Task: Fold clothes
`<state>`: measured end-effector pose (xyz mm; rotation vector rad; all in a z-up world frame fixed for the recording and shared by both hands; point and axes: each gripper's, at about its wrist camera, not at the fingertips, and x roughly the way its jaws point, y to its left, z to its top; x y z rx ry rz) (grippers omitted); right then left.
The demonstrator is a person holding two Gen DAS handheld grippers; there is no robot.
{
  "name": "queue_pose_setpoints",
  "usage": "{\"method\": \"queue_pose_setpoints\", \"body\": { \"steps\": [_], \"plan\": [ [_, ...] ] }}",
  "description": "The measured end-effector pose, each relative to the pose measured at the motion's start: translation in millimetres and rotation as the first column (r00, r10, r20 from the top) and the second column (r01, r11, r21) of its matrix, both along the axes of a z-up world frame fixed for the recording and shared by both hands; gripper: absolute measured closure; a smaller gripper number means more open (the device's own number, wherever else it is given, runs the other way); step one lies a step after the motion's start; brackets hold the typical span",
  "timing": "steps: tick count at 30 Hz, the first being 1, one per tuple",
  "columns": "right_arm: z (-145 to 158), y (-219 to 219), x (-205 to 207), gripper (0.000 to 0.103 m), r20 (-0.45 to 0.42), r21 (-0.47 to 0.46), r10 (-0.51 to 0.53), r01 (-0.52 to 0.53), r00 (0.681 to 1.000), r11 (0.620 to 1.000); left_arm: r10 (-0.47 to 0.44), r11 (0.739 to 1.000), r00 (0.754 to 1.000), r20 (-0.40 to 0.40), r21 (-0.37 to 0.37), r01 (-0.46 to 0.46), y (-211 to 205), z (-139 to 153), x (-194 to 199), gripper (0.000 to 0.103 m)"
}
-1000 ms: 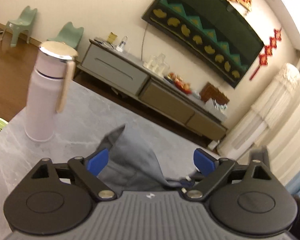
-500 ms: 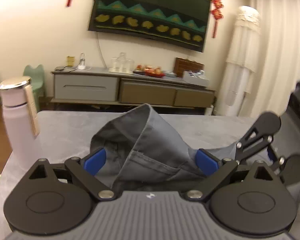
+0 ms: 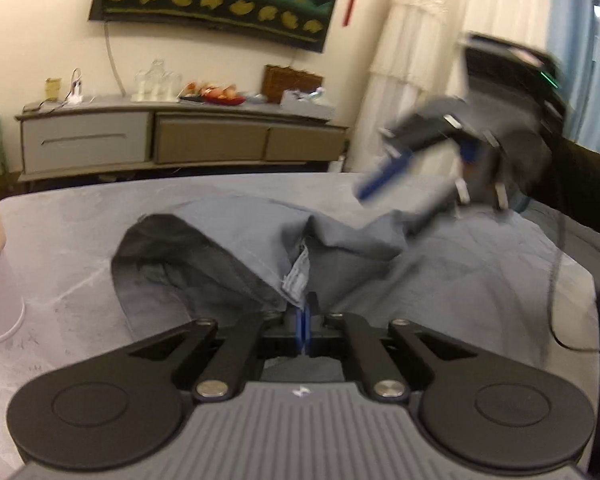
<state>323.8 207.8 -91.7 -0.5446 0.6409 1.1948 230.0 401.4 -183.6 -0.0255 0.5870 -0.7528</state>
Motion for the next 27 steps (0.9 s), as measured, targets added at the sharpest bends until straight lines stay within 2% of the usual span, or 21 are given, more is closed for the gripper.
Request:
{"method": "queue_pose_setpoints", "body": {
  "steps": [2,4,5,6,7,9,11,12,13,15,17,19,21,23,25,27],
  "plan": [
    [17.6,-7.8,21.6,0.051,-0.121,0.131,-0.002,0.018,0.993,0.991,0.000,1.000,1.000,0.013,-0.021,0.000,2.1,3.1,-5.5,0.102],
    [32.2,-13.4,50.9,0.051,-0.234,0.268,-0.041,0.105,0.971,0.958,0.001,0.999,1.000,0.026,-0.042,0.000,4.2,6.2,-11.1,0.102],
    [30.6,-3.7,65.4,0.051,-0.259,0.257,-0.090,0.158,0.962,0.953,0.001,0.999,0.999,0.032,-0.052,0.001,5.3,7.8,-13.8,0.102],
    [25.7,10.2,78.9,0.054,-0.272,0.215,-0.138,0.200,0.952,0.956,0.001,0.998,0.999,0.039,-0.063,0.001,6.3,9.3,-16.6,0.102],
    [13.4,31.2,88.3,0.065,-0.289,0.140,-0.151,0.198,0.945,0.970,0.002,0.997,0.999,0.045,-0.073,0.001,7.4,10.9,-19.4,0.102],
    [-19.2,80.5,102.8,0.071,-0.329,-0.043,-0.143,0.136,0.933,0.990,0.003,0.996,0.998,0.058,-0.094,0.002,9.5,14.0,-24.9,0.101],
    [-54.2,127.3,101.4,0.074,-0.300,-0.219,-0.128,0.063,0.945,0.974,0.004,0.993,0.997,0.071,-0.115,0.004,11.6,17.1,-30.4,0.100],
    [-72.0,150.5,99.0,0.078,-0.279,-0.304,-0.117,0.028,0.953,0.952,0.035,0.994,0.998,0.055,-0.109,-0.029,13.0,13.2,-26.4,0.100],
    [-82.4,165.4,97.4,0.081,-0.262,-0.356,-0.112,0.011,0.959,0.934,0.053,0.992,0.997,0.050,-0.119,-0.047,16.0,11.5,-25.6,0.100],
    [-80.3,174.8,96.1,0.081,-0.243,-0.385,-0.087,-0.014,0.966,0.923,0.085,0.987,0.996,0.040,-0.141,-0.079,22.1,8.2,-24.4,0.099],
    [-59.5,161.5,100.4,0.078,-0.218,-0.348,-0.095,0.013,0.971,0.937,0.138,0.982,0.990,0.044,-0.139,-0.130,26.4,7.3,-22.9,0.095],
    [-29.1,128.6,108.0,0.061,-0.164,-0.276,-0.166,0.116,0.972,0.954,0.212,0.973,0.975,0.064,-0.113,-0.204,28.7,9.0,-20.9,0.087],
    [-5.0,85.0,107.4,0.059,-0.139,-0.199,-0.229,0.200,0.963,0.959,0.295,0.954,0.951,0.088,-0.076,-0.289,29.3,10.0,-17.5,0.078],
    [0.7,34.8,96.0,0.050,-0.126,-0.162,-0.280,0.259,0.952,0.952,0.366,0.931,0.924,0.114,-0.024,-0.365,26.4,10.2,-14.0,0.062],
    [-0.4,-15.6,83.5,0.046,-0.123,-0.139,-0.329,0.312,0.936,0.940,0.407,0.909,0.903,0.139,0.033,-0.415,21.7,10.5,-12.1,0.060],
    [-11.6,-61.7,73.5,0.046,-0.141,-0.132,-0.387,0.370,0.911,0.919,0.366,0.922,0.913,0.182,0.062,-0.382,17.9,15.5,-16.9,0.053]
  ]
}}
